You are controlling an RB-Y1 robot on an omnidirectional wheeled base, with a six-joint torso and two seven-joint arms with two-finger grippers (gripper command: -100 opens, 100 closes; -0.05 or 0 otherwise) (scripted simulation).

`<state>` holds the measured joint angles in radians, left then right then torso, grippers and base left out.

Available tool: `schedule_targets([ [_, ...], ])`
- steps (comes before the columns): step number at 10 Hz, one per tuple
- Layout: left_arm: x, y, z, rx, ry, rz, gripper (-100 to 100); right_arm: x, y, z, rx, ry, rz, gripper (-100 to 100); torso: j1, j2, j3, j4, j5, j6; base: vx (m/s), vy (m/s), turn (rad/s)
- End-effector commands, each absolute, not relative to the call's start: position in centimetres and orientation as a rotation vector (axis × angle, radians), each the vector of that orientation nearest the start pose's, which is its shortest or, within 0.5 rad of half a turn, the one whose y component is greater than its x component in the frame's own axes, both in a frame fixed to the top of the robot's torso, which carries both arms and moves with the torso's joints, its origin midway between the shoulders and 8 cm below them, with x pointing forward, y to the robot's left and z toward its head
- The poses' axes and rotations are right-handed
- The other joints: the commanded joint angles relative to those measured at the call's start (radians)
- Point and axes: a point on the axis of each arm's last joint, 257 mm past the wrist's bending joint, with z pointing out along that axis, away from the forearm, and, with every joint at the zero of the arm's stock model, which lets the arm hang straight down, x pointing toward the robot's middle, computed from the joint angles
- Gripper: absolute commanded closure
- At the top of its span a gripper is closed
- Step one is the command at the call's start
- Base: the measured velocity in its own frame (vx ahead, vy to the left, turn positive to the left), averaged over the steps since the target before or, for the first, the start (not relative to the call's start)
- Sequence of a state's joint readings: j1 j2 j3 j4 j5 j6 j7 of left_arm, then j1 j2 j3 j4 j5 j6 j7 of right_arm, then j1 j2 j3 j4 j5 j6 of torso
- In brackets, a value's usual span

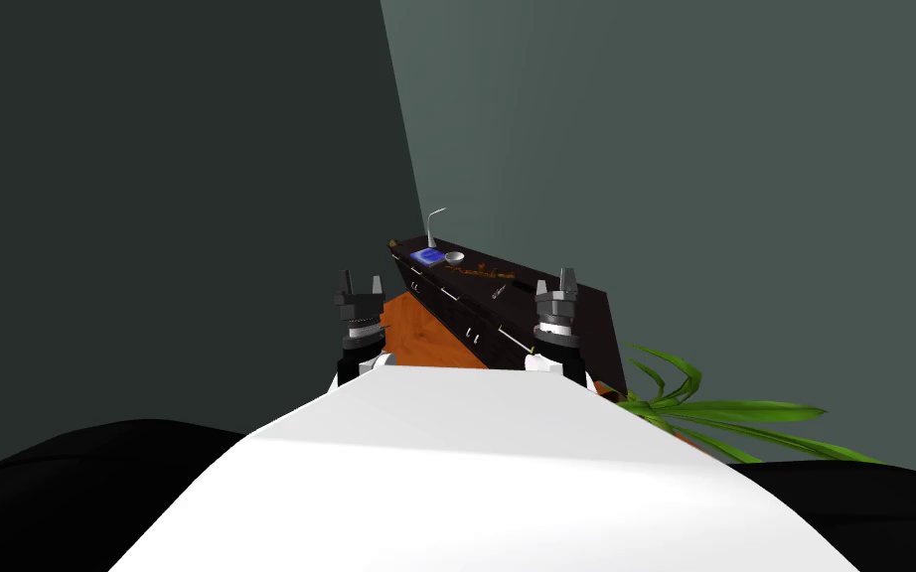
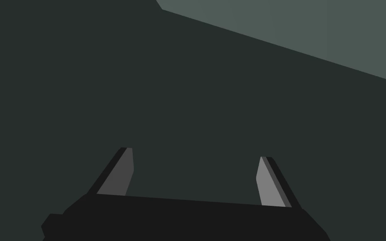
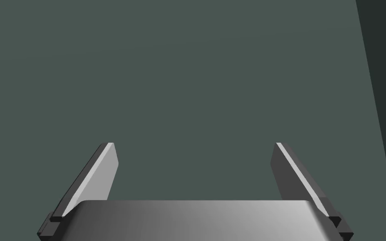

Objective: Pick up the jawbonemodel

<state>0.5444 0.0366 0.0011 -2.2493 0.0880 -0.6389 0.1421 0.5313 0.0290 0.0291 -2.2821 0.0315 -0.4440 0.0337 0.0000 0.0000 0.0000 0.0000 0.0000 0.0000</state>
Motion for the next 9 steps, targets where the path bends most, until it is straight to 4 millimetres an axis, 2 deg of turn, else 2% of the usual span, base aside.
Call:
schedule_targets([
  [1, 32.1, 29.0, 2.3, -0.682, 0.499, -1.486, 0, 35.3, -27.4, 0.3, 0.699, 0.701, 1.255, -100, 0.000, 0.000, 0.000, 0.000, 0.000, 0.000, 0.009, 0.013, -0.004],
  [5, 32.1, 29.0, 2.3, -0.682, 0.498, -1.486, 0, 36.3, -28.2, -0.1, 0.698, 0.766, 1.286, -100, 0.003, -0.002, -0.001, -0.001, 0.001, 0.000, 0.038, 0.047, -0.012],
  [8, 32.1, 29.0, 2.3, -0.682, 0.498, -1.486, 0, 37.4, -30.0, -0.4, 0.751, 0.785, 1.315, -100, 0.005, -0.005, -0.003, -0.001, 0.001, 0.000, 0.069, 0.089, -0.016],
  [9, 32.1, 29.0, 2.3, -0.682, 0.498, -1.486, 0, 37.4, -30.0, -0.4, 0.756, 0.782, 1.323, -100, 0.007, -0.005, -0.003, -0.001, 0.001, 0.000, 0.043, 0.076, -0.011],
])
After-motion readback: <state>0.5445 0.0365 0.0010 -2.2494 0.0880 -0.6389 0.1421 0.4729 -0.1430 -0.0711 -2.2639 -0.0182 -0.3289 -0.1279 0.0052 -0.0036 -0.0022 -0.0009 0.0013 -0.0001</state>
